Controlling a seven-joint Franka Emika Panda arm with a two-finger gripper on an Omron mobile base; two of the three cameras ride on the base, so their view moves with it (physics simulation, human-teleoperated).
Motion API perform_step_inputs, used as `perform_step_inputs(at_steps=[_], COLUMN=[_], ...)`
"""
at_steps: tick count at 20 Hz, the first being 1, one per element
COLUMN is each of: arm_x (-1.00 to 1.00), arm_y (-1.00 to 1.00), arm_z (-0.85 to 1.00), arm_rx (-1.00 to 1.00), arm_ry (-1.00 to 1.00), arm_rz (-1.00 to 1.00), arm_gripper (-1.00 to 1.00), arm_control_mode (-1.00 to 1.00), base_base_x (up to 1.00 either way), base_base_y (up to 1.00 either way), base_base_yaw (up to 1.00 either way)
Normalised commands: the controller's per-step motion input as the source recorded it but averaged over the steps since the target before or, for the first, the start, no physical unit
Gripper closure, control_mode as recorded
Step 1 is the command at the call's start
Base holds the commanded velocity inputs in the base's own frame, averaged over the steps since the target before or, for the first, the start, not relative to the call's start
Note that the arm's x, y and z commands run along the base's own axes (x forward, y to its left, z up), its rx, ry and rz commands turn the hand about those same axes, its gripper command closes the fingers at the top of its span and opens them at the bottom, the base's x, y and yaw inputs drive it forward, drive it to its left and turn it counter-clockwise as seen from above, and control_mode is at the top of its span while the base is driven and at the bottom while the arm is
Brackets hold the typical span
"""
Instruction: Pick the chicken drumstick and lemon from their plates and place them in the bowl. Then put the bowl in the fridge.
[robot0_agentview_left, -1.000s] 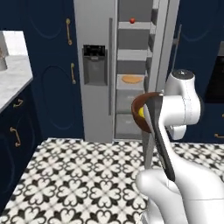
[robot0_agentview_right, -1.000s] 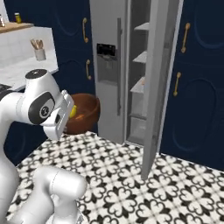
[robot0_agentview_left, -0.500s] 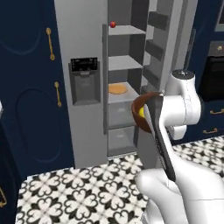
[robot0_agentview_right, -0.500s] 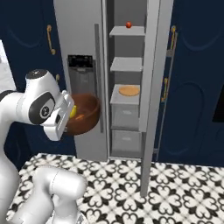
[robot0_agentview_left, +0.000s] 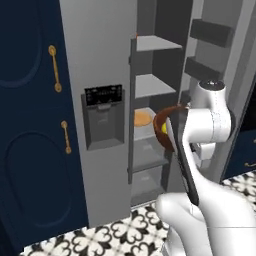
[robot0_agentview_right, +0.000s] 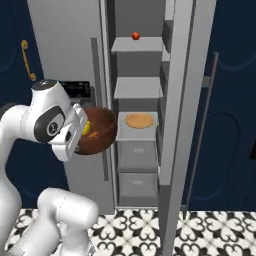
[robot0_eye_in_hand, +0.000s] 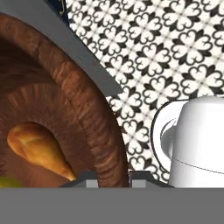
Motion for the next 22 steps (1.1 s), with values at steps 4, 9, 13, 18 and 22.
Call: perform_step_inputs(at_steps=[4, 9, 13, 18, 22], arm_x=[0.00, 0.00, 0.00, 0.00, 0.00], arm_y=[0.00, 0.00, 0.00, 0.00, 0.00], arm_z=[0.00, 0.00, 0.00, 0.00, 0.00], arm_rx=[0.00, 0.00, 0.00, 0.00, 0.00], arm_ry=[0.00, 0.00, 0.00, 0.00, 0.00], arm_rz=[0.00, 0.00, 0.00, 0.00, 0.00], arm_gripper=[1.00, 1.00, 1.00, 1.00, 1.00], arm_control_mode=[1.00, 1.00, 1.00, 1.00, 1.00], base_base_x=[0.88, 0.58, 0.97, 0.79, 1.00], base_base_y=[-0.41, -0.30, -0.14, -0.38, 0.00], base_base_yaw=[-0.01, -0.02, -0.04, 0.00, -0.02])
